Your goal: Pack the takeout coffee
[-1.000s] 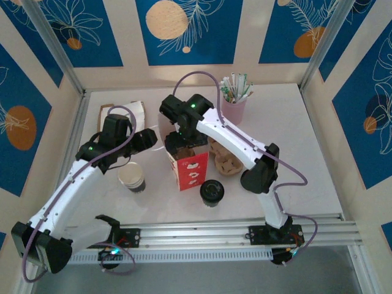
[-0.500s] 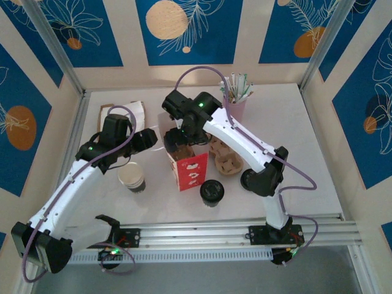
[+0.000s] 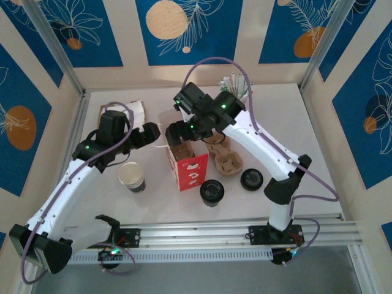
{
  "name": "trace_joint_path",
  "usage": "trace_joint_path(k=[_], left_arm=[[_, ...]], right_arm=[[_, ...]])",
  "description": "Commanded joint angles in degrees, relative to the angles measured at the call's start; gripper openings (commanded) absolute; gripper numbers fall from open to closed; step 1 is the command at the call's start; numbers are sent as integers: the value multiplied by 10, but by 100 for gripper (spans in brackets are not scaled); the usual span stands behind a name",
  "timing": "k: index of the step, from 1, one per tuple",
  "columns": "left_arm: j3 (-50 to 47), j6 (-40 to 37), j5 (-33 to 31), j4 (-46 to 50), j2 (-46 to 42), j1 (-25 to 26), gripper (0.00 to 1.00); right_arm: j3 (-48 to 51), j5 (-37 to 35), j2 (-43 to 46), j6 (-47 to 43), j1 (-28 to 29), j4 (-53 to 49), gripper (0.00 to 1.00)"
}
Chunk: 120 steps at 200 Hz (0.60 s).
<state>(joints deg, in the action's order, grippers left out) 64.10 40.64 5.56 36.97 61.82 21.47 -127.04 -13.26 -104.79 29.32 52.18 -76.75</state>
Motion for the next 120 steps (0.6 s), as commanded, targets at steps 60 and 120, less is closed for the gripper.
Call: trace_joint_path(k=[60,120], left_arm=[[59,-11,9,18,-49,-9,100],[97,-35,-7,39,-79,-9,100]], right_arm=[[97,13,110,-22,-1,112,87],[186,21,209,-36,-12,194,87]])
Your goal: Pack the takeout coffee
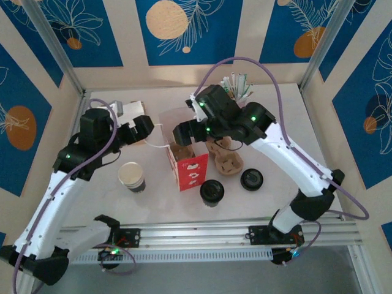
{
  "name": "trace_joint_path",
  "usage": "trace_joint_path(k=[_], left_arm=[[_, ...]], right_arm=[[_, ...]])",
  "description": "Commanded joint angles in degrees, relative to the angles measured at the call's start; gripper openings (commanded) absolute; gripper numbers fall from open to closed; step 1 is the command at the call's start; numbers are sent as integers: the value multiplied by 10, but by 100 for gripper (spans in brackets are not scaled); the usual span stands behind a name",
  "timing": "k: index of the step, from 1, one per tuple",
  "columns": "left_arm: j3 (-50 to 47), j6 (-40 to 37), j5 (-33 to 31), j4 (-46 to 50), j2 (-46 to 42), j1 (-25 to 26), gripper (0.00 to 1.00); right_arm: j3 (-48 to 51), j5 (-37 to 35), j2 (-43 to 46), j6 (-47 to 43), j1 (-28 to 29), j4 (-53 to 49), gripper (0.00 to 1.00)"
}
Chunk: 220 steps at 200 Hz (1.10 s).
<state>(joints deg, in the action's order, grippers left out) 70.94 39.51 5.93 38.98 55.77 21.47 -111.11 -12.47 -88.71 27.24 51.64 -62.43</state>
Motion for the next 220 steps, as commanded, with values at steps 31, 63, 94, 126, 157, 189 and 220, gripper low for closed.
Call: trace_joint_path(k=[31,63,94,126,157,189,220], left_arm=[[34,-36,-26,18,-48,-9,100],[27,-43,-39,11,-85,-9,100],[23,-50,-51,13,-113,-9,100],[8,-49,-47,13,-139,-8,100],[-2,-50,-50,25,-161,-9,100],[-9,-53,-61,51,-181,-9,100],[-24,-54,-71,87,-203,-9,100]], right_arm=[[68,11,100,-19,-17,70,88],[120,9,164,-29,-31,98,89],[154,14,216,-34,-56,107,90],[181,22,261,-40,-87,103,90],[213,39,300,-37,-124,98,90],[241,62,329,-26,-172,80,100],[257,70,343,-12,-224,37,99]])
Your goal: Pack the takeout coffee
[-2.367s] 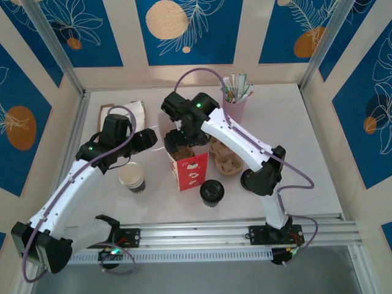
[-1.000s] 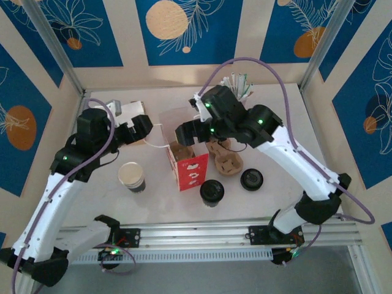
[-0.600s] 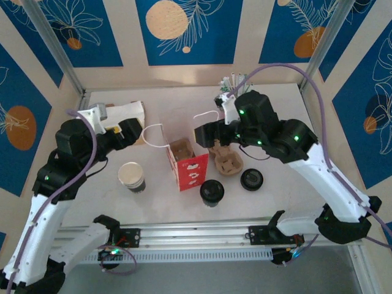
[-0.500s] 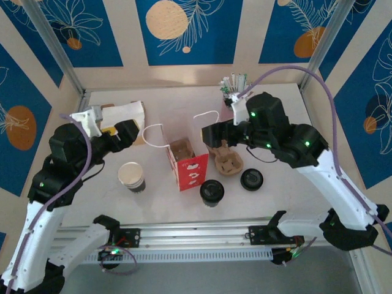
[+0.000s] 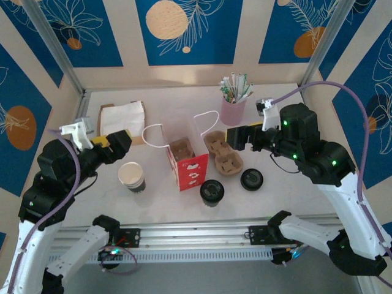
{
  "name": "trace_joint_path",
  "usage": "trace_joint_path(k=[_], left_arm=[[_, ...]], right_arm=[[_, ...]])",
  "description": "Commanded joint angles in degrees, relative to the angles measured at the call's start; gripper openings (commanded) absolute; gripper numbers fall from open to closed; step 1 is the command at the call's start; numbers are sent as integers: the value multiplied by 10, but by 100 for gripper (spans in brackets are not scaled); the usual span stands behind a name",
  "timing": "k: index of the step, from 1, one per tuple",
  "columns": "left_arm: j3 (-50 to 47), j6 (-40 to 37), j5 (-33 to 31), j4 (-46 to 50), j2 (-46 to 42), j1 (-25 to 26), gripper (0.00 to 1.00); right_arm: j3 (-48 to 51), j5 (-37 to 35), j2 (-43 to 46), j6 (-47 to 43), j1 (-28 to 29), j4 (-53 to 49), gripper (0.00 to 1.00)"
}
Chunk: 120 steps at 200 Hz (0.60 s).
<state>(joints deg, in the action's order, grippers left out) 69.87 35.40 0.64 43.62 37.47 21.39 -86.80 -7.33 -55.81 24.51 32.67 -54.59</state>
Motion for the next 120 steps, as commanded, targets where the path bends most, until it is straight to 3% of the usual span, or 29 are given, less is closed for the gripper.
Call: trace_joint_path(k=[1,61,102,120], left_arm=[[-15,-14,-18,41,-21,-8,100],[-76,-7,-21,88,-36,-8,100],[-94,-13,-10,105,-15,-8,90],[-104,-14,27,103,-12,-8,82]], right_arm=[[15,18,14,16,-36,-43,99],[76,6,7,52,-106,-96,99],[125,105,-25,62,-156,-72,100],[149,175,-13,36,-166,-57,93]])
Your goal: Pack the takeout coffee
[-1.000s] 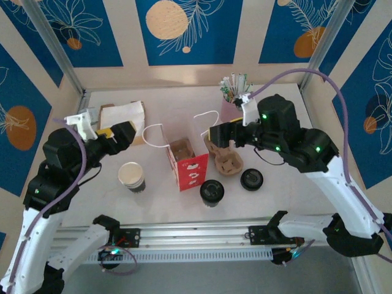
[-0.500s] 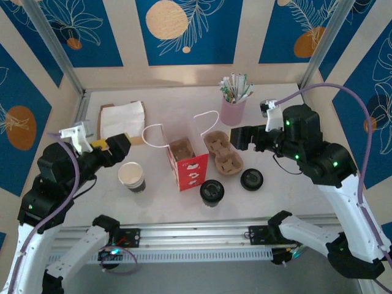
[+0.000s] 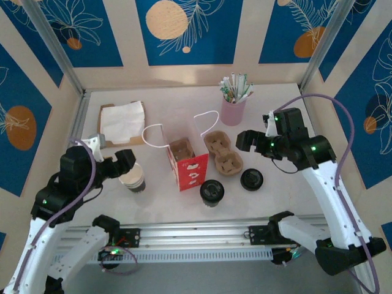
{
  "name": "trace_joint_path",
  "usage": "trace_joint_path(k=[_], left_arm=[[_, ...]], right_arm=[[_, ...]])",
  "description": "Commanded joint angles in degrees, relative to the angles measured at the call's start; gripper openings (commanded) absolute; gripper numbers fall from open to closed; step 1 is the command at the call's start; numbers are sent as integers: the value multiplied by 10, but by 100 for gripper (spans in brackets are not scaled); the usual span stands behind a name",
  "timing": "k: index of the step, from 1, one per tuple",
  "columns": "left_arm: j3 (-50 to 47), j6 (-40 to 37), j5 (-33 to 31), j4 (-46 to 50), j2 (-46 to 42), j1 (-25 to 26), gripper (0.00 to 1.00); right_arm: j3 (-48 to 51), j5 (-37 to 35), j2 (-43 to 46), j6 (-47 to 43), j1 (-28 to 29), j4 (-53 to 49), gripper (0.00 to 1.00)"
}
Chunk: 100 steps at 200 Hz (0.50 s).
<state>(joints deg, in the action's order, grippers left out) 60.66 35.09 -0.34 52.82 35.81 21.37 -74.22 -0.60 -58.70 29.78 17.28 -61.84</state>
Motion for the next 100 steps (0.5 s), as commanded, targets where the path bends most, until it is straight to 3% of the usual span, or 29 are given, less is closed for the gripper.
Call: trace_joint_path(k=[1,16,36,63,82,100], left_arm=[[-13,-11,39,11,4,-8,81],[-23,-5,73,12,0,-8,80],[-36,6,116,13,-14,-8,80],[-53,13,139,25,-43,-8,81],[-69,18,142,22,-53,-8,81],[-82,24,146,7,-55,-8,81]], right_arm=[[25,110,17,-17,-12,16,93],[51,115,35,-15,2,23,90],[78,64,55,-5,50,10,89],[125,-8,87,15,146,9,89],[147,-47,90,29,217,12,82],[163,-92,88,40,288,19,81]])
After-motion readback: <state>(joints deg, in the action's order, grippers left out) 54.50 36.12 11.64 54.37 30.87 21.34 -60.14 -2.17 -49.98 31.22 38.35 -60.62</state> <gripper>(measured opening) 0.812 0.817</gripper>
